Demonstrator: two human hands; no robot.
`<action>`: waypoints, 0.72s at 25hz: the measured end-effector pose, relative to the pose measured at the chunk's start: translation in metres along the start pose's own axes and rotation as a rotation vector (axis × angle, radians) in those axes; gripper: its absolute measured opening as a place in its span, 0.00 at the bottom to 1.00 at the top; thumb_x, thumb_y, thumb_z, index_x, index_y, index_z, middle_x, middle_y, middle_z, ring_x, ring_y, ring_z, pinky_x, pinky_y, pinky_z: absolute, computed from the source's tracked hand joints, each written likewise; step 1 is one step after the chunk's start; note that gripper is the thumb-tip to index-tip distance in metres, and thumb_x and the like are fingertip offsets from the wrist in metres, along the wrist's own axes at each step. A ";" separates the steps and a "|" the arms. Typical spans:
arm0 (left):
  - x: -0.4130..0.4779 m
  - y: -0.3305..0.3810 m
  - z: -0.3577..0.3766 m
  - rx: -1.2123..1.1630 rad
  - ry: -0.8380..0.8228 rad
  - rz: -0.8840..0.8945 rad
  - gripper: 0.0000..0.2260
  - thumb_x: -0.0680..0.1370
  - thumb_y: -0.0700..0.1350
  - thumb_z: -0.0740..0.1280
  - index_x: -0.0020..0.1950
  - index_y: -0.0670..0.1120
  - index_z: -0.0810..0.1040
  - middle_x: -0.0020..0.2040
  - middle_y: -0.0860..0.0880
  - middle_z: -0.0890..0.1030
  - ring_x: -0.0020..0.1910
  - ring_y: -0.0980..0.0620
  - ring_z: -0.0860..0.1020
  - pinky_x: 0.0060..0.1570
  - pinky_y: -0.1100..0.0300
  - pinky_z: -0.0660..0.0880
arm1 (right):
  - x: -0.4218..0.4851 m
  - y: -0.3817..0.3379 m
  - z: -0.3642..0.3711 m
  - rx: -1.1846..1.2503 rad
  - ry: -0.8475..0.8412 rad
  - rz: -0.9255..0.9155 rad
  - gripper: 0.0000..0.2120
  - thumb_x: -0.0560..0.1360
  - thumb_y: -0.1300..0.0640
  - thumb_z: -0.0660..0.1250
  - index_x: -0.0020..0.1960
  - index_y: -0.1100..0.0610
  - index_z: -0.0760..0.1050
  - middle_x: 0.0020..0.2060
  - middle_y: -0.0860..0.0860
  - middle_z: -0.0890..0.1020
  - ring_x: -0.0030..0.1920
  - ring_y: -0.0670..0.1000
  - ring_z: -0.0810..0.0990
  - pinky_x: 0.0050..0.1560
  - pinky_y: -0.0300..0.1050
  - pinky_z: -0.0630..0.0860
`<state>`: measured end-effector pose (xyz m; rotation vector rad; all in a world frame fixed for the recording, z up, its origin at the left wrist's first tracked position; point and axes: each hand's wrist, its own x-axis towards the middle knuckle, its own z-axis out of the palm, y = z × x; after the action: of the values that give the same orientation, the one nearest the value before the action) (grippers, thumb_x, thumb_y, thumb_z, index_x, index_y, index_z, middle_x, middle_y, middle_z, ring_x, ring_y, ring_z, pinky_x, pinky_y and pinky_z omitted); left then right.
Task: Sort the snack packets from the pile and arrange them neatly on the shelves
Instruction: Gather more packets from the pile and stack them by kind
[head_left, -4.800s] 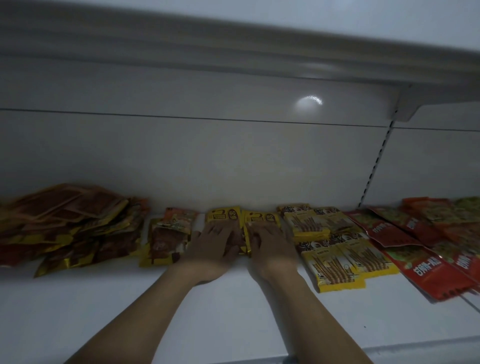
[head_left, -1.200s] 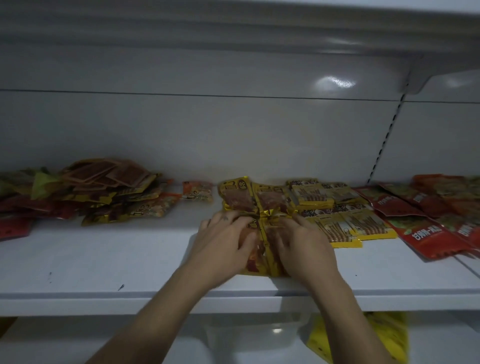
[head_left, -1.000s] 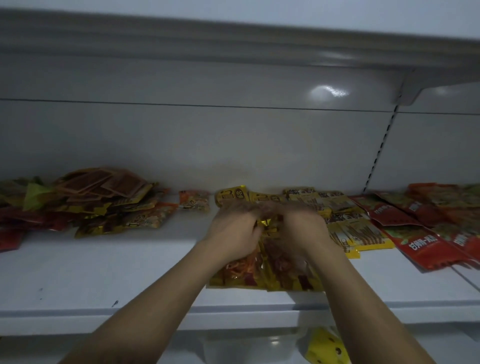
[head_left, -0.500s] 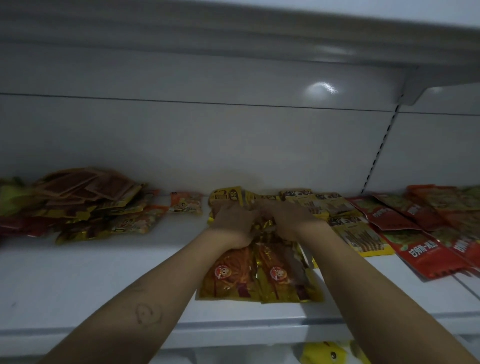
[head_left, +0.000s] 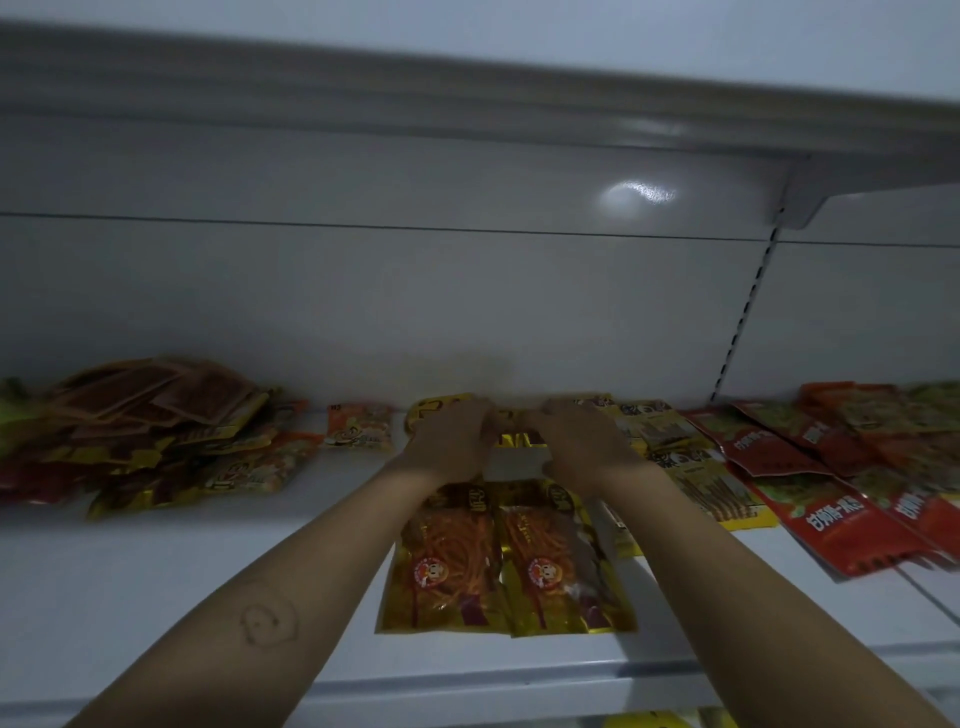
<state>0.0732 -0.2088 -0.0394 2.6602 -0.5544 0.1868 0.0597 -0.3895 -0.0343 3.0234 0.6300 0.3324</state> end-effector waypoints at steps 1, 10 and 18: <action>0.003 -0.005 -0.001 -0.071 0.015 -0.018 0.06 0.82 0.43 0.61 0.55 0.46 0.76 0.54 0.46 0.79 0.54 0.46 0.78 0.49 0.55 0.73 | 0.000 -0.001 -0.001 -0.027 0.026 0.007 0.22 0.75 0.62 0.67 0.68 0.51 0.71 0.57 0.52 0.76 0.60 0.54 0.74 0.52 0.45 0.67; 0.003 0.011 -0.007 0.448 0.145 0.181 0.10 0.81 0.52 0.61 0.58 0.50 0.76 0.55 0.50 0.78 0.57 0.47 0.76 0.63 0.51 0.62 | 0.010 -0.001 -0.008 -0.130 0.097 0.039 0.11 0.81 0.56 0.60 0.53 0.52 0.81 0.45 0.52 0.83 0.46 0.54 0.81 0.36 0.43 0.66; -0.025 0.004 -0.006 0.280 -0.144 0.125 0.15 0.81 0.51 0.62 0.67 0.52 0.75 0.66 0.50 0.75 0.66 0.47 0.72 0.67 0.51 0.63 | -0.018 -0.021 -0.023 -0.128 -0.255 0.058 0.26 0.76 0.71 0.60 0.69 0.51 0.71 0.53 0.57 0.80 0.51 0.58 0.80 0.40 0.47 0.72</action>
<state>0.0482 -0.2004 -0.0379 2.9279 -0.7946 0.1162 0.0306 -0.3776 -0.0171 2.8966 0.4825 -0.0132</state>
